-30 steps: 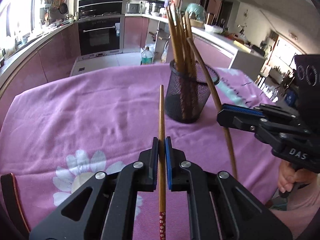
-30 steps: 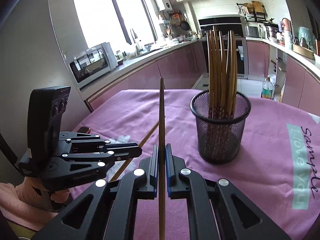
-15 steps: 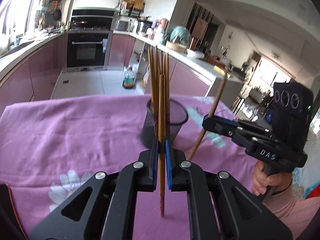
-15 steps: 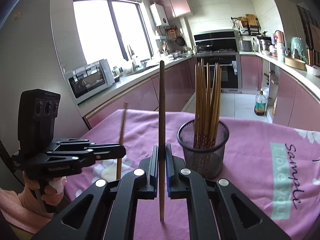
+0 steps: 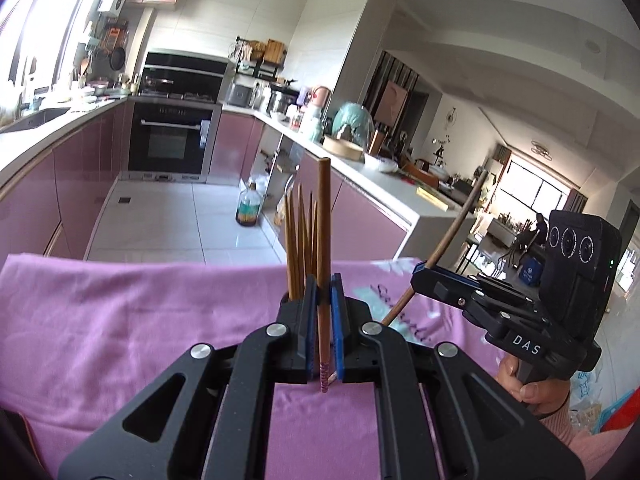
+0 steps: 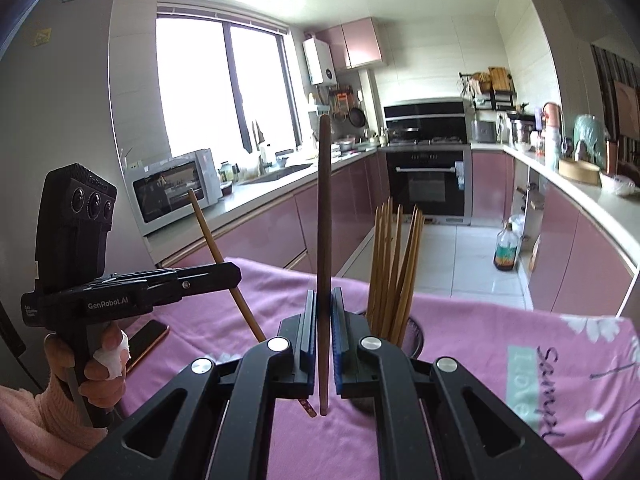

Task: Organize utensils
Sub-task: 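Lower both chopsticks into the mesh cup and open both grippers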

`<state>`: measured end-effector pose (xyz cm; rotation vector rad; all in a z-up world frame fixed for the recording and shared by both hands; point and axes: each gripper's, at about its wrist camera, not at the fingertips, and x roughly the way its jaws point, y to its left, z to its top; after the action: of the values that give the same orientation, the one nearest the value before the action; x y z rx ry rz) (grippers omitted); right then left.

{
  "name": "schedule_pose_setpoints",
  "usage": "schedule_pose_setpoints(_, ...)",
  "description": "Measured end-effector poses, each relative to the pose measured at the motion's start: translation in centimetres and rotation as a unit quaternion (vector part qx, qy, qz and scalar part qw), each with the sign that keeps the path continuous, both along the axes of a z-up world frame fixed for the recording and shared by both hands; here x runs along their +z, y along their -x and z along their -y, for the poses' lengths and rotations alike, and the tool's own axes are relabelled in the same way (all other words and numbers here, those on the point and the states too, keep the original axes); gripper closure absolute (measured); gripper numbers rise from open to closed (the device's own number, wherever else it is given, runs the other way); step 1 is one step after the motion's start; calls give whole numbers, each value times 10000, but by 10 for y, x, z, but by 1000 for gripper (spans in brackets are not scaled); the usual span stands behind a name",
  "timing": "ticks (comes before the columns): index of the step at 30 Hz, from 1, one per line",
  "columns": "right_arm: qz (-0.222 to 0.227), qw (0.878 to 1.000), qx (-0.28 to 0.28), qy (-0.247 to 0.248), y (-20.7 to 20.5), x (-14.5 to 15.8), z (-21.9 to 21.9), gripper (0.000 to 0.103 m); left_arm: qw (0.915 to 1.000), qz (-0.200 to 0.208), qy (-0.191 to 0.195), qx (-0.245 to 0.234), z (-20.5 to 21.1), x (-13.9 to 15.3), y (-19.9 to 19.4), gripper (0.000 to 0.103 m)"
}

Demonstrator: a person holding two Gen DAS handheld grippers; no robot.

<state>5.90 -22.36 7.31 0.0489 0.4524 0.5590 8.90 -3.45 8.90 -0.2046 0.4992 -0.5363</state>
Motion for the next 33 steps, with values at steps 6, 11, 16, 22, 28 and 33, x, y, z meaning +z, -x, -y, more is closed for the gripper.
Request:
schedule_pose_setpoints(6, 253, 9996, -89, -12, -6, 23, 6, 98, 9996, 281, 11, 13, 7, 26, -9, 96)
schedule_pose_setpoints(11, 370, 9992, -161, 3, -13, 32, 7, 98, 9987, 491, -64, 107, 13, 41, -12, 96)
schedule_pose_setpoints(16, 446, 9987, -240, 46, -20, 33, 6, 98, 9985, 506, -149, 142, 23, 42, -19, 96)
schedule_pose_setpoints(22, 280, 9991, -295, 115, -34, 22, 4, 98, 9988, 261, -414, 90, 37, 25, -34, 96)
schedule_pose_setpoints(28, -108, 9993, -289, 213, -52, 1, -1, 98, 9978, -112, -656, 8, 43, 3, -50, 96)
schedule_pose_setpoints(33, -333, 9986, -272, 309, -60, -14, -7, 98, 9965, -269, -787, -52, 46, -12, -57, 96)
